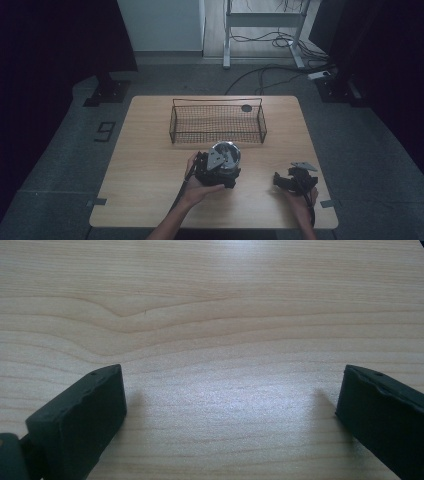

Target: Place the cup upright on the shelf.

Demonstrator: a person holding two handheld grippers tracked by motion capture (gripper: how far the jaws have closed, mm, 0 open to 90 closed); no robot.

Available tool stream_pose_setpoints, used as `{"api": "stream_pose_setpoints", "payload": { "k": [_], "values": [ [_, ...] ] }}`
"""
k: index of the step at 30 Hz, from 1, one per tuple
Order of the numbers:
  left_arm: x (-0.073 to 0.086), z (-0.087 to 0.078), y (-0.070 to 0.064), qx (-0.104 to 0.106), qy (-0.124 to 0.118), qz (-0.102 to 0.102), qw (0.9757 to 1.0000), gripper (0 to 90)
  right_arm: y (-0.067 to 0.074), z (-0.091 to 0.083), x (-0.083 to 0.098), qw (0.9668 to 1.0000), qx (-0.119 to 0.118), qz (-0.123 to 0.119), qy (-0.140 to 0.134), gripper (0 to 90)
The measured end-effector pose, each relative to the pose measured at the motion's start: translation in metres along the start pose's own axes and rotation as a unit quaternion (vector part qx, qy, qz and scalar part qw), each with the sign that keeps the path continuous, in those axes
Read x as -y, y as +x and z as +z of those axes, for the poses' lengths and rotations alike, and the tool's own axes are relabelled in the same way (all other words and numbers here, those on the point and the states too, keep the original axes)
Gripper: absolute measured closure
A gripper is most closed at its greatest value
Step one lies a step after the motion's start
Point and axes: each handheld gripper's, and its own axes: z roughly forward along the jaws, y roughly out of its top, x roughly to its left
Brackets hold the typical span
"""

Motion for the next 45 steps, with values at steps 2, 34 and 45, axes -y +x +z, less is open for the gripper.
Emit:
{"api": "stream_pose_setpoints", "payload": {
  "k": [2, 34, 45],
  "values": [
    [-0.002, 0.000, 0.000, -0.001, 0.000, 0.001, 1.0000, 4.1, 0.000, 0.000, 0.000, 1.0000, 0.000, 0.000, 0.000, 0.0],
    [-0.028, -0.001, 0.013, -0.015, -0.002, -0.001, 0.9999, 4.1, 0.000, 0.000, 0.000, 1.0000, 0.000, 0.000, 0.000, 0.0],
    [-0.031, -0.001, 0.019, -0.016, -0.005, -0.003, 0.9998, 4.1, -0.001, 0.000, 0.000, 1.0000, 0.001, 0.000, 0.000, 0.0]
  ]
}}
